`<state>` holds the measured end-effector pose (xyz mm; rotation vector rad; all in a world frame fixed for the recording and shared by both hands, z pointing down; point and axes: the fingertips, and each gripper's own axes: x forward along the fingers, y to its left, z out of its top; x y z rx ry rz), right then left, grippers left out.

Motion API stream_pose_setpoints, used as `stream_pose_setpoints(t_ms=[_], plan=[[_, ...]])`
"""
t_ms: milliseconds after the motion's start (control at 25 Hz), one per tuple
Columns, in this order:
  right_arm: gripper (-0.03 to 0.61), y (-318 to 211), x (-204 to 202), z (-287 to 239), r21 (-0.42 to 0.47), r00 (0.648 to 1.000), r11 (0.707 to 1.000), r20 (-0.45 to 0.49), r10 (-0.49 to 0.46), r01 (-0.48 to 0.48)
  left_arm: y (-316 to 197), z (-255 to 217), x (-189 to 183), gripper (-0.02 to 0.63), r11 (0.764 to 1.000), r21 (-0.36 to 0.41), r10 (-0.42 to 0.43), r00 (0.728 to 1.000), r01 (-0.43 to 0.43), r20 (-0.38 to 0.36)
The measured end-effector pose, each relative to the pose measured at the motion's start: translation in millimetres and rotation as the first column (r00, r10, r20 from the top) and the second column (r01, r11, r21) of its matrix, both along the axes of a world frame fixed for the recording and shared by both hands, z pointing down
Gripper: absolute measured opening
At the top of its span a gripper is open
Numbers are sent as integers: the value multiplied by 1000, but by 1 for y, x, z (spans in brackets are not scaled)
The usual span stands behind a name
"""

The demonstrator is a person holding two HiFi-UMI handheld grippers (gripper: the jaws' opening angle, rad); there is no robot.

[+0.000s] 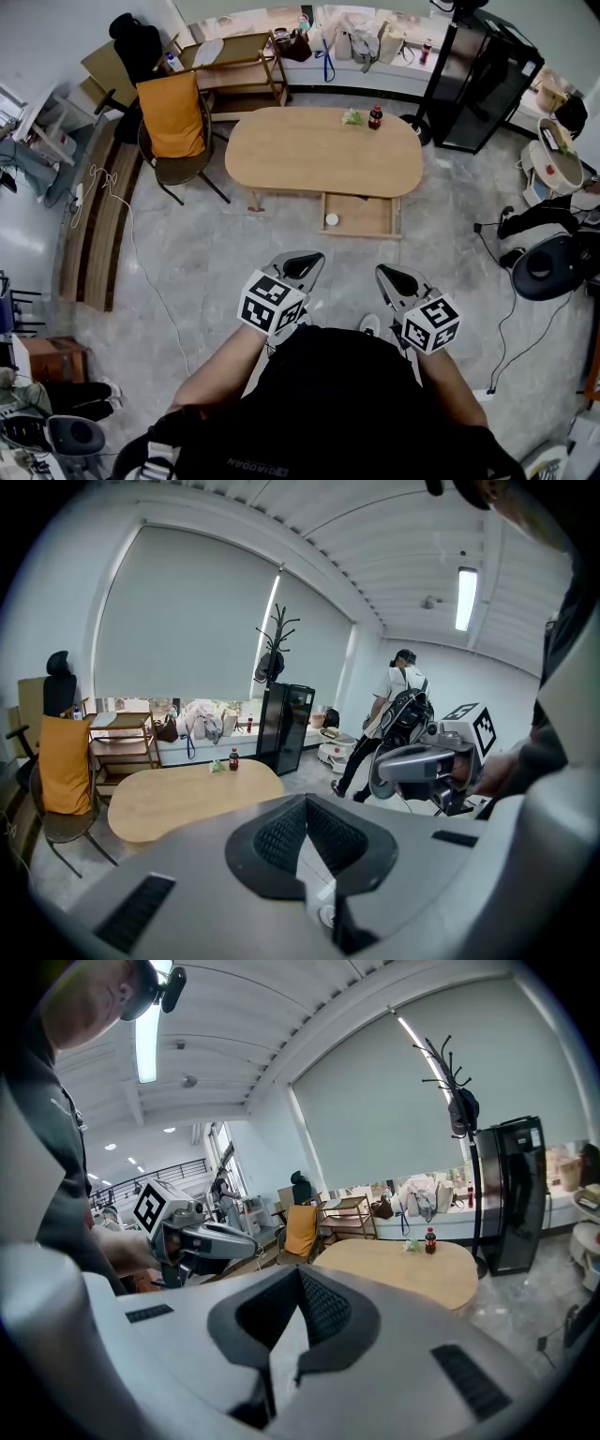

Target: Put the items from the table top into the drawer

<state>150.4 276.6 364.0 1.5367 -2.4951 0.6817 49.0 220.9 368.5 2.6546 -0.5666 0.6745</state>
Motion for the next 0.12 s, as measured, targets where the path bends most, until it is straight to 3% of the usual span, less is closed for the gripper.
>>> stream_pose_setpoints(t_ms=[120], plan=[[3, -2, 0, -2, 1, 1000, 1000, -4, -1, 1, -2, -2, 0, 5, 1000, 1, -1, 1000, 1, -1]])
